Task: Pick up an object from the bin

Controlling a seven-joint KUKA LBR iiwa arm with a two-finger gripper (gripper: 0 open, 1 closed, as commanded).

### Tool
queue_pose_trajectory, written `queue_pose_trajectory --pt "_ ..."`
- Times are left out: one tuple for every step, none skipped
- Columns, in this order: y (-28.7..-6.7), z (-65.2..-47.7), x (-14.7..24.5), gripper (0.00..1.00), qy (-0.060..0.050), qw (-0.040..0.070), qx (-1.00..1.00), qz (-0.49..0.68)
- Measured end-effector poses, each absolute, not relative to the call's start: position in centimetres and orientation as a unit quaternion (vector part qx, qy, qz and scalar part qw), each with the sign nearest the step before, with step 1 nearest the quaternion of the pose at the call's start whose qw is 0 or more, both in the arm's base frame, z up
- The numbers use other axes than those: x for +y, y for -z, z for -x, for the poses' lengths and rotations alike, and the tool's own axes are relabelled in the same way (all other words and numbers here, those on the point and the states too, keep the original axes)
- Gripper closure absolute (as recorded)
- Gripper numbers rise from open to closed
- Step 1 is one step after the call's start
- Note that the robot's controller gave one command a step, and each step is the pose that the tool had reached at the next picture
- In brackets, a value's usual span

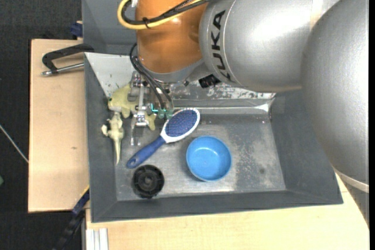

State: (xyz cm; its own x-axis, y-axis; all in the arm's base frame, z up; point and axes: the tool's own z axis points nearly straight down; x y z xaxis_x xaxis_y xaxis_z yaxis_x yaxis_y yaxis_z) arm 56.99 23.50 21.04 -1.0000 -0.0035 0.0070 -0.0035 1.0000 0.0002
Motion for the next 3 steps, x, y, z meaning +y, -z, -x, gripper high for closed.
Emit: queue_pose_trajectory --pt "-9.5 -52.9 21.5 0.00 0.003 -0.007 -0.944 -0.329" --pt "-10.1 -49.2 20.4 0.00 0.000 0.000 -0.848 -0.531" --pt "-10.1 -51.0 18.2 0.00 0.000 -0.003 -0.677 -0.736"
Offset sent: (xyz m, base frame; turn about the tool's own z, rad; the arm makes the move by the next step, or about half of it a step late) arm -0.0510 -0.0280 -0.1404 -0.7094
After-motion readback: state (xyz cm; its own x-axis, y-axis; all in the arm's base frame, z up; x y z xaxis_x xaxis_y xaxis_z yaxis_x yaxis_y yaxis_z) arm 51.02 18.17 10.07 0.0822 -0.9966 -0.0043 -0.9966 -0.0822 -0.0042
